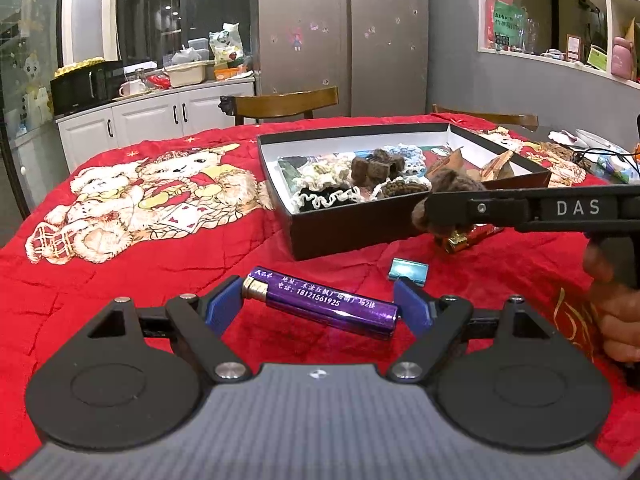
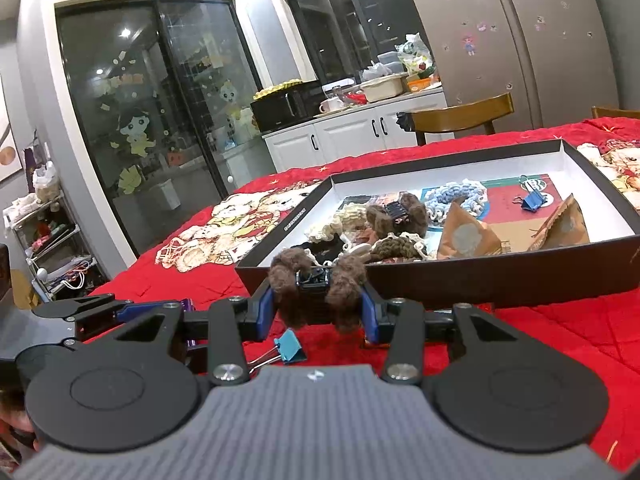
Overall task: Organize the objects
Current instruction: 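Grasp the purple lighter with the left gripper while right holds the keychain, then lift and carry the purple lighter and pompom keychain over the box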
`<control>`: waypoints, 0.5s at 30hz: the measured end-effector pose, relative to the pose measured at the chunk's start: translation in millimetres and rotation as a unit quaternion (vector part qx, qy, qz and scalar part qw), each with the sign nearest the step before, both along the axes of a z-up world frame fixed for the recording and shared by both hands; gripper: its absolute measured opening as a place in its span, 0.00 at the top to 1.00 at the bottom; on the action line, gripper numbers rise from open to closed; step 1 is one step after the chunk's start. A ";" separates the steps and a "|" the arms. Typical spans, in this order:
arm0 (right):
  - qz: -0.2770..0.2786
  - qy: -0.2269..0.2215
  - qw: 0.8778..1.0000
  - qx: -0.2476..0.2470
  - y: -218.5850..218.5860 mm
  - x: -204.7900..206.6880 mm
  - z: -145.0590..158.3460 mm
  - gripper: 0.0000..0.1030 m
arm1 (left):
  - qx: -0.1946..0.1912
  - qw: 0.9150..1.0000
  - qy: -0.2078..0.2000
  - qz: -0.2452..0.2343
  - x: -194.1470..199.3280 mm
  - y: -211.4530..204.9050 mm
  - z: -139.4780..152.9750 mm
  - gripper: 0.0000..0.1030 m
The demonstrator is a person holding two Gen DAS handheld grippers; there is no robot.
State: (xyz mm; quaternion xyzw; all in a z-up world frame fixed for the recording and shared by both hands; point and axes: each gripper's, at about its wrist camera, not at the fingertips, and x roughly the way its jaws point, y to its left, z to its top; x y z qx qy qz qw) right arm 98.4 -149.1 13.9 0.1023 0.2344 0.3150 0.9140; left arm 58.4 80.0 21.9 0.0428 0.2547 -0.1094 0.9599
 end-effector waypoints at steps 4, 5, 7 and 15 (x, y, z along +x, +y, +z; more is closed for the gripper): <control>0.008 0.000 1.000 0.004 3.1 -3.1 3.2 0.55 | 0.009 1.000 -0.008 0.001 -2.4 -1.5 2.3 0.18; 0.011 -0.002 1.000 0.004 4.1 -4.2 5.3 0.55 | 0.010 1.000 -0.009 0.003 -3.0 -1.4 3.4 0.17; 0.006 -0.002 1.000 0.002 5.3 -6.2 11.6 0.55 | 0.014 1.000 -0.016 0.011 -4.7 -0.8 6.3 0.18; -0.045 -0.047 0.996 -0.055 -2.1 -2.7 71.6 0.54 | -0.017 0.999 -0.024 0.044 5.9 7.1 50.8 0.18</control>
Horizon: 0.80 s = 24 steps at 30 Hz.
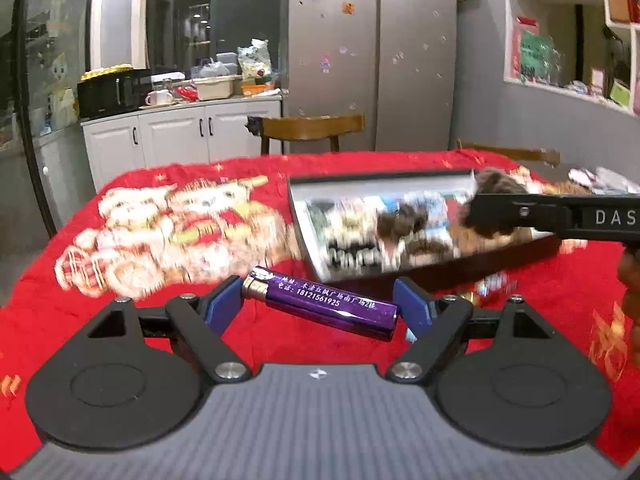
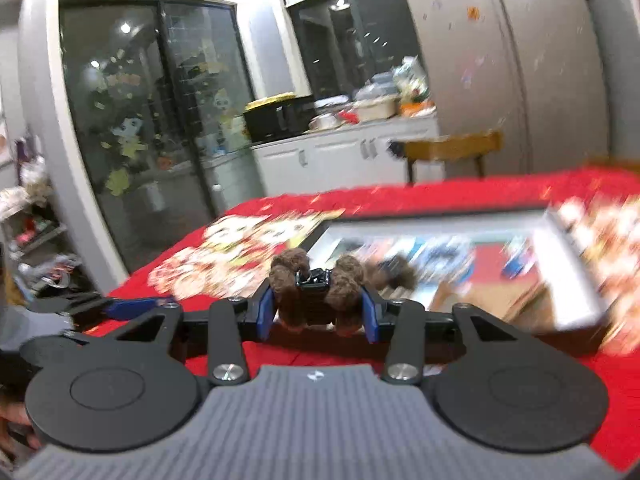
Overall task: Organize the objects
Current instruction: 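Lift and carry the purple lighter and pompom keychain over the box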
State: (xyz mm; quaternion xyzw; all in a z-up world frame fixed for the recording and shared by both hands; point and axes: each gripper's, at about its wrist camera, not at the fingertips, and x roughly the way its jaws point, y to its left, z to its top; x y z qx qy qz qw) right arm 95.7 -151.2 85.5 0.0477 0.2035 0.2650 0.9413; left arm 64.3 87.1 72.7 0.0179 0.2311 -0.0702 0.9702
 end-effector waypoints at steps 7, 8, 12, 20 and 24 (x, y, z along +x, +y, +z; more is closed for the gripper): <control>-0.031 0.038 0.998 0.027 -20.6 52.6 52.6 0.54 | 0.001 1.000 -0.012 -0.005 35.8 -15.8 74.3 0.17; -0.034 0.045 0.998 0.031 -21.3 62.3 56.6 0.54 | -0.004 1.000 -0.013 -0.007 43.9 -17.8 82.2 0.17; -0.035 0.065 0.996 0.046 -24.4 100.2 58.8 0.53 | 0.001 1.000 -0.022 0.000 75.9 -33.4 95.1 0.17; -0.054 0.118 0.991 0.037 -21.1 169.4 29.3 0.54 | -0.059 0.997 0.041 -0.010 156.7 -41.1 78.7 0.17; -0.059 0.119 0.991 0.016 -13.7 196.5 14.2 0.54 | -0.090 0.994 0.063 -0.007 198.2 -43.8 63.1 0.17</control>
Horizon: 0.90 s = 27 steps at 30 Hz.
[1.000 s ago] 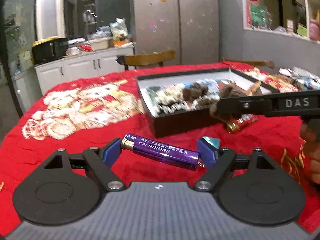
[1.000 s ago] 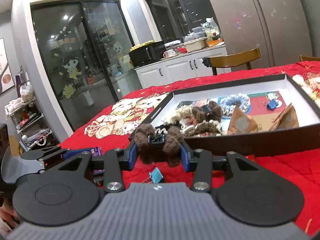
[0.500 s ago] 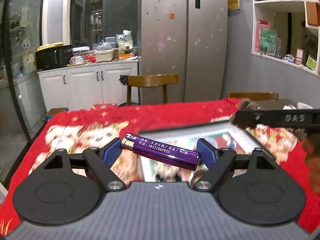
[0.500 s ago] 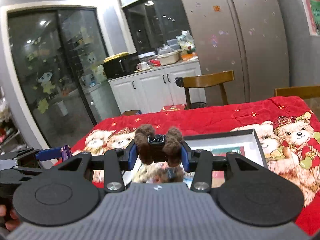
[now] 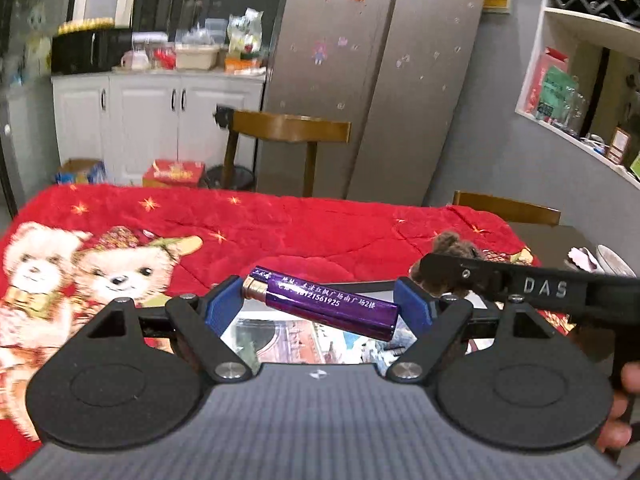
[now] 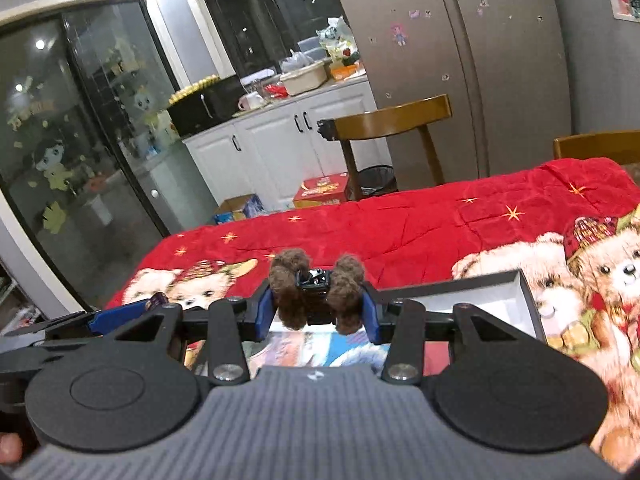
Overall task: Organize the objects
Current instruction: 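Lift and carry the purple lighter and pompom keychain over the box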
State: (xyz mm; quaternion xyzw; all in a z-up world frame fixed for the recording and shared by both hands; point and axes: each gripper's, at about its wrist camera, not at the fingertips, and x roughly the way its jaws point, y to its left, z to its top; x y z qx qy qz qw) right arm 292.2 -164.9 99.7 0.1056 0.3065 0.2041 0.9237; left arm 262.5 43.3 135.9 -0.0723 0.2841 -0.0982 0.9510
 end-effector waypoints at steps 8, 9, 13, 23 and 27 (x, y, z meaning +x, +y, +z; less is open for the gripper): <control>0.013 0.030 0.999 -0.038 0.5 27.6 -33.6 0.54 | -0.013 0.999 0.046 -0.007 45.8 6.7 -42.7 0.17; 0.013 0.035 0.998 -0.047 1.8 30.1 -37.7 0.54 | -0.016 0.998 0.055 -0.013 49.4 7.0 -46.8 0.17; 0.004 0.042 0.997 -0.068 5.1 36.0 -48.0 0.54 | 0.005 0.998 0.070 -0.009 61.0 1.1 -63.0 0.17; -0.010 0.064 0.994 -0.084 8.5 42.3 -59.4 0.53 | 0.027 0.995 0.100 0.000 71.2 -1.3 -82.5 0.17; -0.008 0.080 0.993 -0.081 9.6 45.5 -64.7 0.52 | 0.018 0.993 0.113 0.000 74.1 0.7 -86.7 0.17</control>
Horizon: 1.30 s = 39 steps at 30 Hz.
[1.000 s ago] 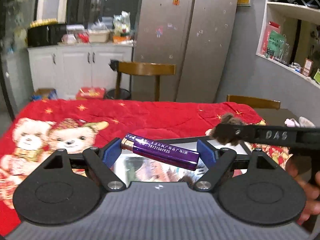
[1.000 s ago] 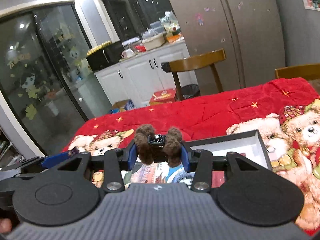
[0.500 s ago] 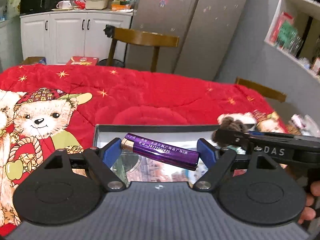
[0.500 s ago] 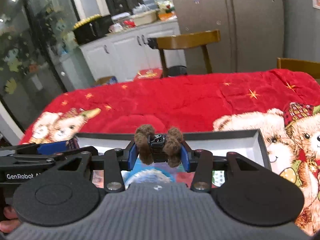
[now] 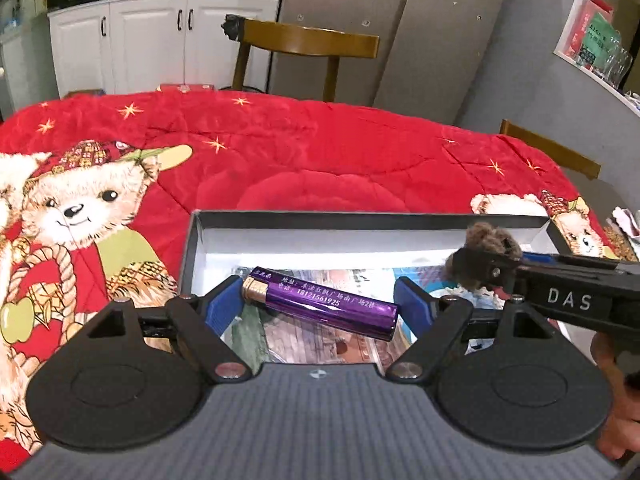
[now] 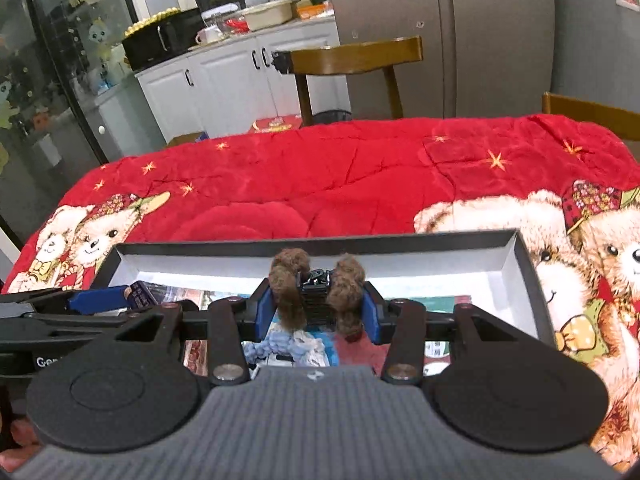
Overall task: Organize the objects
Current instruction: 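Lift and carry the purple lighter and pompom keychain over the box, then open both grippers to drop the lighter and keychain into the box, then move both grippers back to the blue binder clip and red packet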
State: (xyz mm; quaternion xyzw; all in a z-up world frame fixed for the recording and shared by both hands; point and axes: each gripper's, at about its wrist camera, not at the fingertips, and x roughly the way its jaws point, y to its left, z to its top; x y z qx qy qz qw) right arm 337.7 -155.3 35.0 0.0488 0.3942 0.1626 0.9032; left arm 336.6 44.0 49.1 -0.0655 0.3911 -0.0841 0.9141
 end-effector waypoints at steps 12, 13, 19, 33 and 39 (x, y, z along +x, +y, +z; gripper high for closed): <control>-0.003 0.018 1.000 0.018 -2.2 1.6 -2.1 0.37 | 0.010 1.000 0.004 0.006 -0.4 -3.4 -0.5 0.17; -0.003 0.019 1.000 0.020 -2.7 2.0 -1.8 0.37 | 0.007 1.000 0.005 0.006 -0.1 -2.7 -0.1 0.17; -0.002 -0.009 1.000 0.008 -0.8 -3.5 7.9 0.31 | 0.013 1.000 -0.006 0.008 -2.7 -0.6 8.7 0.17; 0.017 -0.124 0.989 0.075 -20.6 -60.1 92.7 0.20 | 0.042 0.988 -0.146 0.018 -71.8 -1.4 95.3 0.17; 0.031 -0.206 0.971 0.115 -40.1 -123.8 140.0 0.15 | 0.015 0.974 -0.223 0.046 -149.8 7.0 144.4 0.17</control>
